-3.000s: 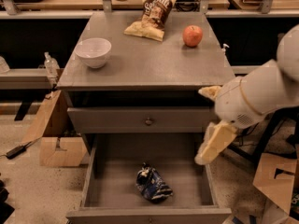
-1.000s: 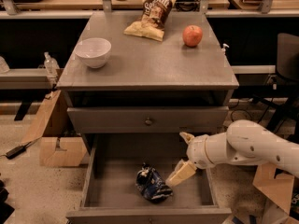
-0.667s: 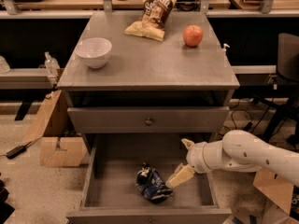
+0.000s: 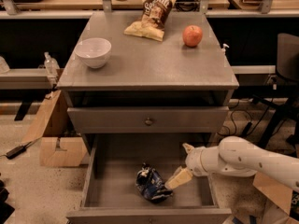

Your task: Pick blue chip bag from middle drawer and place on counter

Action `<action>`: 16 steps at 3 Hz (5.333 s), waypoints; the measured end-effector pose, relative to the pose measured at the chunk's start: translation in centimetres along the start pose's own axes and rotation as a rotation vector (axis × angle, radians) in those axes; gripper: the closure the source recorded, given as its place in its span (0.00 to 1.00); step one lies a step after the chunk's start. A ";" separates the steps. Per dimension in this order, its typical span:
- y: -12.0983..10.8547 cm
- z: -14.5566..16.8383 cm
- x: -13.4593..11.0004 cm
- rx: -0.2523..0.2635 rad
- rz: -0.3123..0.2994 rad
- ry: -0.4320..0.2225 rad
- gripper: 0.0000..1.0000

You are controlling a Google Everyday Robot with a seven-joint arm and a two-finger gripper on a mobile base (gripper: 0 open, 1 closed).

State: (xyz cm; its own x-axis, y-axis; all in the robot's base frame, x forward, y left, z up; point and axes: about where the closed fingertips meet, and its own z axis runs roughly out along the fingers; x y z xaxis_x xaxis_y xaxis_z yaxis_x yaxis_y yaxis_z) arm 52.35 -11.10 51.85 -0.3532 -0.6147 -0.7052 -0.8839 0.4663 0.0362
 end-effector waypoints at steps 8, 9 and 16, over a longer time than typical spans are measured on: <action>4.4 14.3 4.4 -0.171 0.135 0.013 1.00; 4.4 14.3 4.4 -0.171 0.135 0.013 1.00; 3.2 -12.4 -16.4 -0.129 -0.199 0.026 1.00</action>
Offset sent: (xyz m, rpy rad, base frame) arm 0.0326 0.0544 -0.1414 -0.0324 0.1737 -0.0349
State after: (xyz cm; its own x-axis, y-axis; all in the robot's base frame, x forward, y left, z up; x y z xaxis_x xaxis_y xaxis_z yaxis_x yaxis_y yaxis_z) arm 51.51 -7.35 72.31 -0.1744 -0.7031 -0.6894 -0.9682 0.2500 -0.0100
